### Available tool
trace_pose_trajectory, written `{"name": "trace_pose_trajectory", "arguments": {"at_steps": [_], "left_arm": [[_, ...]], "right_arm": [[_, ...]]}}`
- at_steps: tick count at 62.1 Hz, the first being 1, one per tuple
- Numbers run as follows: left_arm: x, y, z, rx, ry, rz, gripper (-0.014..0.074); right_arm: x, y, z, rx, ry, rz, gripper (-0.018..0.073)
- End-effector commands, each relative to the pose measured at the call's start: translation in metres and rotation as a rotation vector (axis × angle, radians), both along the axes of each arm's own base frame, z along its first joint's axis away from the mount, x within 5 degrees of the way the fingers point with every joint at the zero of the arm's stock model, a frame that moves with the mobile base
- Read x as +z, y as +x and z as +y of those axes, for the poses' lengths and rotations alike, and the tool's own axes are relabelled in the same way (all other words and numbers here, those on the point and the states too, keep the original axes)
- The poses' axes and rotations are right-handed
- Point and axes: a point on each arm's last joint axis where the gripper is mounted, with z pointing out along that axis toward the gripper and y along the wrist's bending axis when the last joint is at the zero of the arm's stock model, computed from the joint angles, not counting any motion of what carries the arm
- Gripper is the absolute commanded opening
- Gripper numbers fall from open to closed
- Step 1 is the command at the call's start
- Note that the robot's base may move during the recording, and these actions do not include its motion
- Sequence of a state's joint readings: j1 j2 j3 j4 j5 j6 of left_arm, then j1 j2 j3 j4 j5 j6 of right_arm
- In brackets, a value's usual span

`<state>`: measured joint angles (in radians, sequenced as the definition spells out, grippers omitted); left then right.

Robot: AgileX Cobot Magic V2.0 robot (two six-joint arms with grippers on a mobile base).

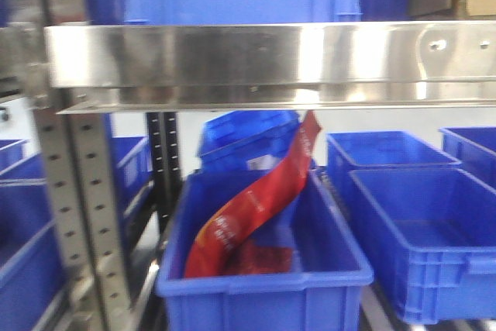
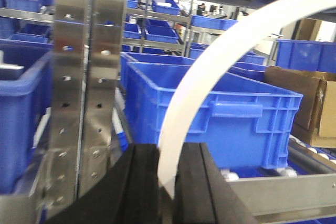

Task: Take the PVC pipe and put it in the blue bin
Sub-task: 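Position both held pipe pieces above an open blue bin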

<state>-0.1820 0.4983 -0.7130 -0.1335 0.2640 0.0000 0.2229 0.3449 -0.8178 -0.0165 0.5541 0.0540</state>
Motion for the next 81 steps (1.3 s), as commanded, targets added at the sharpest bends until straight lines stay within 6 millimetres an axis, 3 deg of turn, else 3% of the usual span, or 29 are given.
{"name": "trace_pose_trajectory", "arguments": {"at_steps": [1, 81], "left_arm": [[0.0033, -0.0014, 0.0003, 0.0, -0.003, -0.027, -0.0111], [0.0033, -0.0014, 0.0003, 0.0, -0.003, -0.027, -0.0111]], "right_arm": [[0.0025, -0.0014, -0.0005, -0.003, 0.001, -0.035, -0.0168], [0.0025, -0.0014, -0.0005, -0.003, 0.001, -0.035, -0.0168]]}}
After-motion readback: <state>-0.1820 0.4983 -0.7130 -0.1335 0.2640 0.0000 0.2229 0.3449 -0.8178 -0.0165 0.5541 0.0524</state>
